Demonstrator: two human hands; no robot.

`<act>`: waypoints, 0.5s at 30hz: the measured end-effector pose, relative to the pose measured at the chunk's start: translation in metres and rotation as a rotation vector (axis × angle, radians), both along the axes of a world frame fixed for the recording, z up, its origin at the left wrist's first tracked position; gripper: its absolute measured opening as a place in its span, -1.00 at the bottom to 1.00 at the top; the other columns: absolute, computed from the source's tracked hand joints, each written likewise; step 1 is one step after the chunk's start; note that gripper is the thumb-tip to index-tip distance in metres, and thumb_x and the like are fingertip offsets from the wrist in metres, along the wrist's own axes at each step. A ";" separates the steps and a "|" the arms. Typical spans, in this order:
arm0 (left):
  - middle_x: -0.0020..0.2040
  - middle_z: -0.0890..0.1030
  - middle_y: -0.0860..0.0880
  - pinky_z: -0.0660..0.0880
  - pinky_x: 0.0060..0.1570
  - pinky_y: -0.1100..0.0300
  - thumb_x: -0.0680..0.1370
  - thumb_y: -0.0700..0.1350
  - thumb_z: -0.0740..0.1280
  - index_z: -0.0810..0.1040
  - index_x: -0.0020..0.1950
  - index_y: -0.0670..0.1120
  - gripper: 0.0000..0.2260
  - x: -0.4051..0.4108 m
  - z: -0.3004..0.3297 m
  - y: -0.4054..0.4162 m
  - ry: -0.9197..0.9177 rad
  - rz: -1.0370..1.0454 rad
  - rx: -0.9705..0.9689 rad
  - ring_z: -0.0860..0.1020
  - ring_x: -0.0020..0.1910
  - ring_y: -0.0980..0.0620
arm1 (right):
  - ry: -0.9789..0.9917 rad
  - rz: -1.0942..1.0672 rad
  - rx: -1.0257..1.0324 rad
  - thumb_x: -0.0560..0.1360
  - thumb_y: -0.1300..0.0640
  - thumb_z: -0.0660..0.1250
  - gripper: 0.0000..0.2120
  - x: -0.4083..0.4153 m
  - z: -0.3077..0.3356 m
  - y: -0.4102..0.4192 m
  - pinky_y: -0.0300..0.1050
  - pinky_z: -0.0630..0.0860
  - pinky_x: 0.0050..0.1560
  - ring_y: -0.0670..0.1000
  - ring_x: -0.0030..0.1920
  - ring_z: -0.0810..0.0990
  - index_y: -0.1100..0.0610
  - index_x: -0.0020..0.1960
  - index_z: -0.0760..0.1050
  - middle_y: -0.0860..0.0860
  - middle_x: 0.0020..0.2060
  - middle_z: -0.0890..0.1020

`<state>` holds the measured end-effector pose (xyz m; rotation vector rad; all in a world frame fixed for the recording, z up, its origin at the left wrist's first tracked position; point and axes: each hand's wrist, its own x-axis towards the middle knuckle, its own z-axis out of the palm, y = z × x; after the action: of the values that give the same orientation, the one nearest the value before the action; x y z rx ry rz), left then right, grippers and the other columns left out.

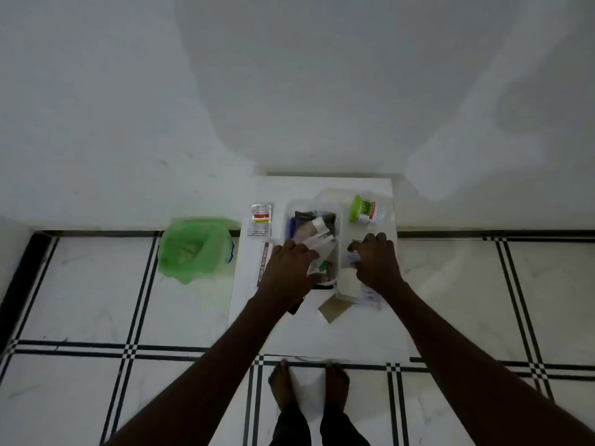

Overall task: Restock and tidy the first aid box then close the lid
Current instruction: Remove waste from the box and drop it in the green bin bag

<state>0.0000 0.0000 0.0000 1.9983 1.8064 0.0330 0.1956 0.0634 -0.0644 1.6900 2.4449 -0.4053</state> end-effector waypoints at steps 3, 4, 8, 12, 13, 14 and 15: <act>0.29 0.59 -0.05 0.36 0.24 0.03 0.56 0.13 0.32 0.54 0.34 -0.04 -0.58 -0.001 -0.009 0.008 -0.018 0.018 0.039 0.45 0.27 -0.07 | -0.035 0.002 -0.008 0.29 0.18 0.49 -0.78 -0.005 -0.001 0.002 0.02 0.44 -0.10 0.23 -0.08 0.50 0.17 -0.07 0.63 0.19 -0.19 0.58; 0.27 0.60 -0.06 0.37 0.23 0.03 0.57 0.10 0.31 0.55 0.33 -0.05 -0.61 -0.001 -0.010 0.012 -0.023 0.024 0.071 0.47 0.26 -0.07 | -0.036 -0.002 0.000 0.32 0.19 0.46 -0.80 -0.006 0.001 0.001 0.01 0.42 -0.08 0.23 -0.07 0.49 0.17 -0.06 0.62 0.18 -0.17 0.58; 0.33 0.56 -0.13 0.38 0.30 0.01 0.59 -0.07 0.30 0.50 0.37 -0.10 -0.65 0.004 -0.023 0.039 -0.050 0.004 0.106 0.45 0.33 -0.12 | 0.003 -0.021 -0.066 0.39 0.24 0.36 -0.84 0.000 0.006 0.006 -0.02 0.37 -0.02 0.18 -0.01 0.49 0.10 -0.04 0.60 0.10 -0.13 0.64; 0.44 0.42 -0.21 0.31 0.41 -0.12 0.60 -0.10 0.29 0.45 0.43 -0.12 -0.61 0.017 -0.030 0.063 0.050 -0.169 0.067 0.32 0.44 -0.22 | 0.104 -0.059 -0.054 0.37 0.33 0.31 -0.82 0.010 0.020 0.005 -0.04 0.40 -0.06 0.17 -0.12 0.55 0.13 -0.08 0.56 0.11 -0.22 0.64; 0.44 0.40 -0.21 0.30 0.43 -0.15 0.59 -0.12 0.31 0.46 0.41 -0.12 -0.62 0.019 -0.031 0.067 0.077 -0.183 0.062 0.30 0.45 -0.23 | 0.123 -0.068 -0.051 0.35 0.35 0.31 -0.82 0.012 0.025 0.006 -0.03 0.44 -0.09 0.18 -0.16 0.56 0.13 -0.12 0.55 0.11 -0.25 0.64; 0.43 0.41 -0.21 0.29 0.42 -0.15 0.58 -0.13 0.32 0.50 0.37 -0.12 -0.64 0.020 -0.031 0.072 0.105 -0.190 0.063 0.31 0.44 -0.23 | 0.141 -0.074 -0.048 0.33 0.37 0.31 -0.81 0.015 0.030 0.007 -0.01 0.47 -0.11 0.19 -0.19 0.56 0.13 -0.14 0.54 0.12 -0.28 0.64; 0.41 0.43 -0.20 0.30 0.41 -0.14 0.57 -0.12 0.33 0.54 0.33 -0.12 -0.68 0.021 -0.031 0.075 0.135 -0.195 0.065 0.32 0.42 -0.21 | 0.150 -0.081 -0.051 0.31 0.39 0.31 -0.80 0.017 0.037 0.007 0.01 0.49 -0.13 0.20 -0.22 0.56 0.13 -0.17 0.53 0.13 -0.30 0.64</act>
<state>0.0211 0.0747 -0.0311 2.2635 1.7003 -0.1067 0.2122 0.0707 -0.0278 1.8024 2.4496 -0.6205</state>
